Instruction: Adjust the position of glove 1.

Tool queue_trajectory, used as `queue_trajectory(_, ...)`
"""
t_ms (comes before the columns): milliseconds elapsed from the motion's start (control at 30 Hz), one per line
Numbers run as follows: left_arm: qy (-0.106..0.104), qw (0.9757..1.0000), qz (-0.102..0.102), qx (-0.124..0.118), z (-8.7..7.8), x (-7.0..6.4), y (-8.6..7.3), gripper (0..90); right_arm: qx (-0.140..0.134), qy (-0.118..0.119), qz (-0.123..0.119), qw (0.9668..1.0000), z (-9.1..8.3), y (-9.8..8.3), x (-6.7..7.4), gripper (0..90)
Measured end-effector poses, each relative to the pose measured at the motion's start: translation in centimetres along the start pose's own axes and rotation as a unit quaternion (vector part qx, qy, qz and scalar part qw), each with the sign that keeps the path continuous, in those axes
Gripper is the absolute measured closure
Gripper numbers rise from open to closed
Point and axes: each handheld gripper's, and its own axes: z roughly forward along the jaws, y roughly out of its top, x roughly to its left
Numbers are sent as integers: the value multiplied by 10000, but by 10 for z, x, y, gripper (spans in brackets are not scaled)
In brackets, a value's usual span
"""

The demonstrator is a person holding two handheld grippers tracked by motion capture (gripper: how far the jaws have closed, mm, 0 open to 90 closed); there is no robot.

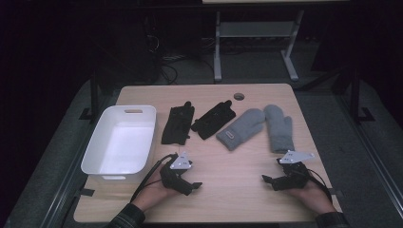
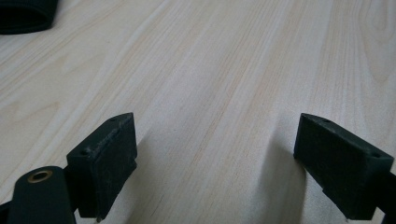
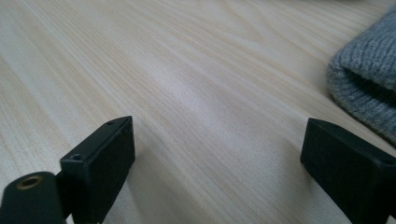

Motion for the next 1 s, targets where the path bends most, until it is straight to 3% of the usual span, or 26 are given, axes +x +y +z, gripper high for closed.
queue_trajectory(267,-15,10000,2,10,0,0,1,124,1,8,-10,10000,0,0,0,92)
queue_trajectory(367,-7,9999,-4,155,0,0,6,149,19,14,-2,10000,0,0,0,91)
queue_trajectory(567,-21,9998,-10,205,1,-4,13,306,28,5,36,10000,0,0,1,88)
queue_trajectory(800,-32,9999,-60,125,0,0,18,368,22,9,2,10000,0,0,1,88)
queue_trajectory(867,-49,9998,-162,130,-1,1,16,401,158,83,-85,9998,-2,5,1,182)
queue_trajectory(1000,-10,9996,-129,231,1,2,14,350,5,-5,-149,9999,-9,13,0,309)
